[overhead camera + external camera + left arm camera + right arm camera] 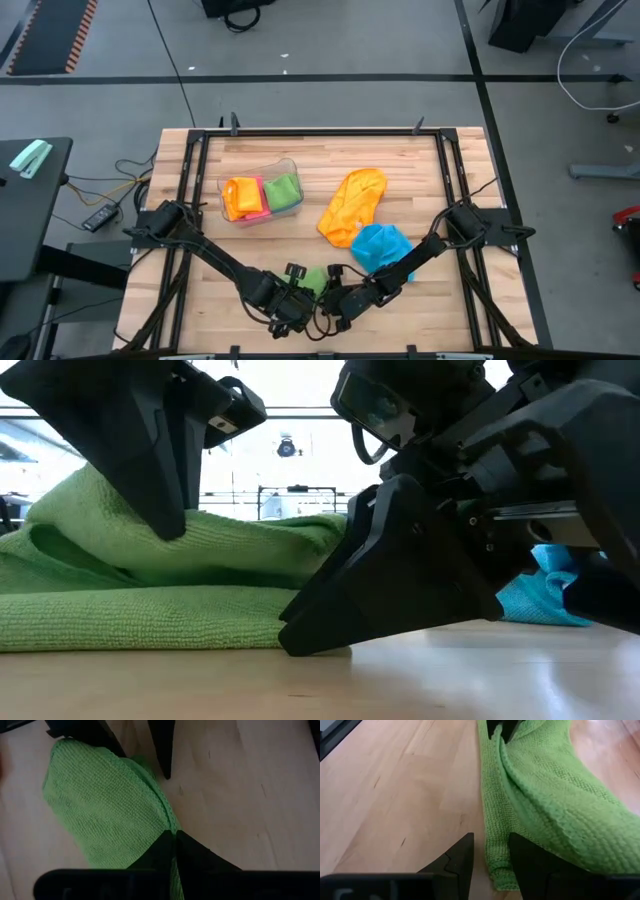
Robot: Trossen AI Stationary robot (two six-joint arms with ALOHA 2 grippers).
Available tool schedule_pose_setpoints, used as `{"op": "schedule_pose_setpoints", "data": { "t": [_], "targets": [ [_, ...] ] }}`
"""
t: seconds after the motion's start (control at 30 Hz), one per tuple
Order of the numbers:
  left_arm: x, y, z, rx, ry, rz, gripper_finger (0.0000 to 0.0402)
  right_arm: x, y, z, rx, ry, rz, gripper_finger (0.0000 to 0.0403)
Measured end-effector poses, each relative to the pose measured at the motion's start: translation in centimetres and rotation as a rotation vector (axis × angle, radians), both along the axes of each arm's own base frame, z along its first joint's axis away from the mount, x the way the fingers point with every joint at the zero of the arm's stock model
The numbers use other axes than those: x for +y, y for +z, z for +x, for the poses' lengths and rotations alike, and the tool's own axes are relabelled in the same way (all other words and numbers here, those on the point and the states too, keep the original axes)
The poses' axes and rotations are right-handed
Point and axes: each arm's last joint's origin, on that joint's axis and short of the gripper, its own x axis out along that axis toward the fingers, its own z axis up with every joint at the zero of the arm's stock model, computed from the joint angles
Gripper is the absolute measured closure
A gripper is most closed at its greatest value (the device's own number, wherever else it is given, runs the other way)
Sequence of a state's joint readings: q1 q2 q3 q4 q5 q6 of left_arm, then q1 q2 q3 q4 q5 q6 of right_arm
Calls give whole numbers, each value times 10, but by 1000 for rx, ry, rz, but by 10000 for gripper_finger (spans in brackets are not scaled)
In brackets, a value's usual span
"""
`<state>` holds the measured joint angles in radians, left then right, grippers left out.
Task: Fold microfiber towels
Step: Fold the green microfiber towel
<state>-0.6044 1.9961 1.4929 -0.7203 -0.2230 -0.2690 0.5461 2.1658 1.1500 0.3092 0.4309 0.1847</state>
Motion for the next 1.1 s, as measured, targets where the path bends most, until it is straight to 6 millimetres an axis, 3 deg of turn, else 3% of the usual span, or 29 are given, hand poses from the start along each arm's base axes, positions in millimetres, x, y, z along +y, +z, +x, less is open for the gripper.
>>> {"op": "schedule_pose_setpoints", "data": {
  "t": [0.27,0.6,0.87,1.1],
  "targets": [
    [0,-1,0,2,10,-3,380,0,0,0,0,-2,1,270],
    [-7,-32,3,86,-6,-6,384,0,0,0,2,-3,0,270],
    [-5,-33,4,92,20,-3,372,0,0,0,4,-1,-3,270],
    [-4,-33,5,75,34,21,388,-2,5,-2,21,7,-6,270]
  ]
}}
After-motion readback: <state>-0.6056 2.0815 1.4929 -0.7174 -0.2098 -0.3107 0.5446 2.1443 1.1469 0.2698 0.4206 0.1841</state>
